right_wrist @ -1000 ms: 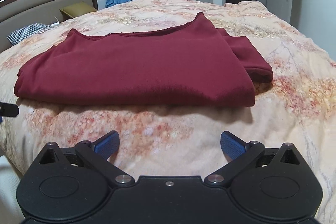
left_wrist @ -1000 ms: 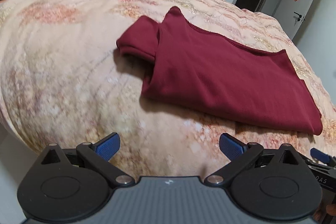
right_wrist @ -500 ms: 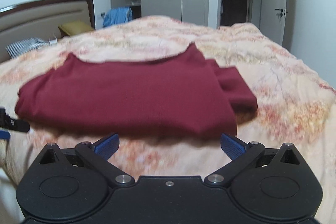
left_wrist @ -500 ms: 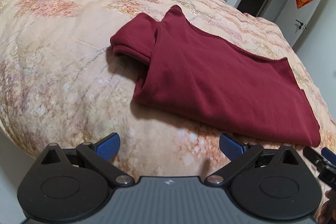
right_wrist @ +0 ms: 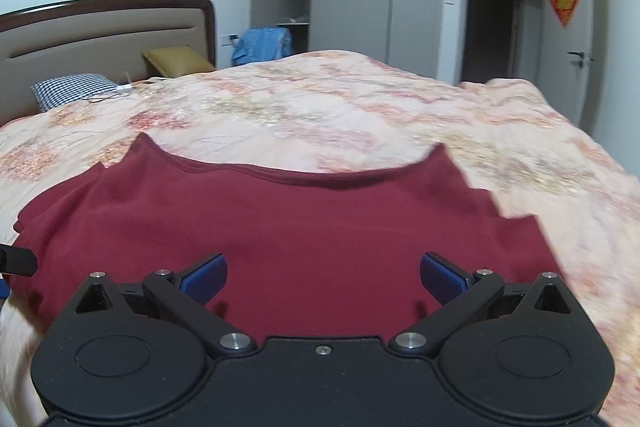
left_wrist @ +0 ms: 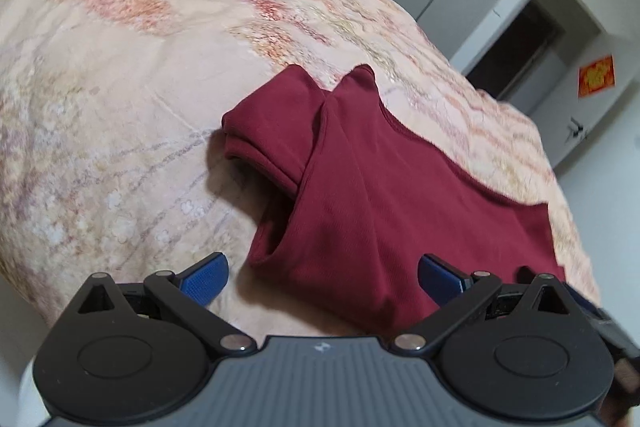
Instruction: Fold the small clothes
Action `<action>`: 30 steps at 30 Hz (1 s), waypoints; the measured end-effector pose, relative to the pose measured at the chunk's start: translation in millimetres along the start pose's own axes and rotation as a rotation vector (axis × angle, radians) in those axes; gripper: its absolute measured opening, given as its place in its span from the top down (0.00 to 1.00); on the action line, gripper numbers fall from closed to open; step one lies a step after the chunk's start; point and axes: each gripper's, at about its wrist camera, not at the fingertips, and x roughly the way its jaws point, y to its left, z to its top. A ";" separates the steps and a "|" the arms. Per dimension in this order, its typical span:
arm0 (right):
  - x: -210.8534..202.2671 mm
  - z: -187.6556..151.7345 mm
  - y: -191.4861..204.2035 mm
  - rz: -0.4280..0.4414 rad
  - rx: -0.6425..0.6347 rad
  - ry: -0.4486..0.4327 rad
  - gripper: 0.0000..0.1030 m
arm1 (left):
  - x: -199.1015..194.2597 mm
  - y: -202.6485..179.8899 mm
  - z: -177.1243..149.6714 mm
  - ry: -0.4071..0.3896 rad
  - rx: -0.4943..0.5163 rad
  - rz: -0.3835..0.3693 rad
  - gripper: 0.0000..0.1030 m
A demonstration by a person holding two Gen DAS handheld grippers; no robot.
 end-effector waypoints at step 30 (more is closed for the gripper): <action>34.7 -30.2 17.1 0.054 -0.009 0.026 0.00 | 6.0 -15.9 -19.1 0.012 0.103 0.098 0.00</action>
